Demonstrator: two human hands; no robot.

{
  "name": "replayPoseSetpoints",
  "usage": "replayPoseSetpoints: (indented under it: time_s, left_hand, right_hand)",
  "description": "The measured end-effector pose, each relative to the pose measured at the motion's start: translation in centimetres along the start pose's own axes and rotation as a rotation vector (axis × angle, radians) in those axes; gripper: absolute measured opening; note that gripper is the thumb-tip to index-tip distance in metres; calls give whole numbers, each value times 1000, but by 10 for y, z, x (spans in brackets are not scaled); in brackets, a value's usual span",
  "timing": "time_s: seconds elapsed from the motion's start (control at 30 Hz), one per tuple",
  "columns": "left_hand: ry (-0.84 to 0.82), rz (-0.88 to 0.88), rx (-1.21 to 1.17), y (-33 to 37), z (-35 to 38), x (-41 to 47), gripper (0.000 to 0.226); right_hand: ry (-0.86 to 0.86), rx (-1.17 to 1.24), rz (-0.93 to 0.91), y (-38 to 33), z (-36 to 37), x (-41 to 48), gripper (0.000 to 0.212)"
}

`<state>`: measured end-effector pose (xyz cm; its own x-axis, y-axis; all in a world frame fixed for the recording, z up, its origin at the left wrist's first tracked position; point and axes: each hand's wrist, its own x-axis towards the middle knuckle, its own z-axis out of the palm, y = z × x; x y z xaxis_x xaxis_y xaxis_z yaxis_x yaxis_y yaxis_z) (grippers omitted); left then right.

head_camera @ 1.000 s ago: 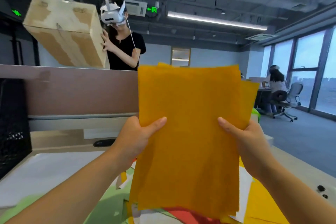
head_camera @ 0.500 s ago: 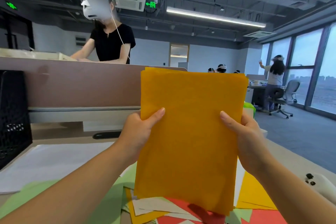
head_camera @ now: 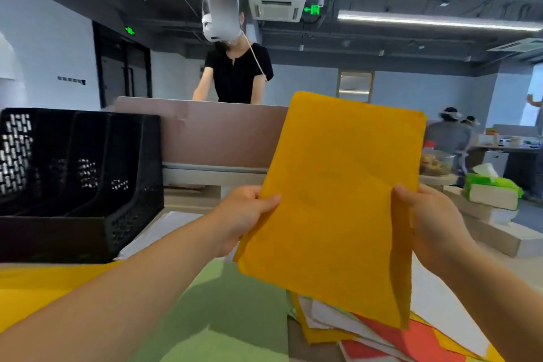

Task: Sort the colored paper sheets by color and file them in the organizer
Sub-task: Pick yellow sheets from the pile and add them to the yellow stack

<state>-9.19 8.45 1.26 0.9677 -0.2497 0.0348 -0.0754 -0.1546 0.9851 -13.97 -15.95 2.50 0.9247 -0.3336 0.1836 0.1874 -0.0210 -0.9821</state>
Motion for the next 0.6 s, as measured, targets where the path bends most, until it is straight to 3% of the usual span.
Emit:
replayPoseSetpoints:
  time_s: [0.27, 0.47, 0.6]
  left_hand:
    - [369, -102, 48, -20, -151, -100, 15]
    - [618, -341, 112, -52, -244, -194, 17]
    - [668, -529, 214, -83, -276, -238, 22]
  right_hand:
    - [-450, -226, 157, 32, 157, -19, 18]
    - [-730, -236, 215, 49, 278, -69, 15]
    - [-900, -394, 245, 69, 319, -99, 10]
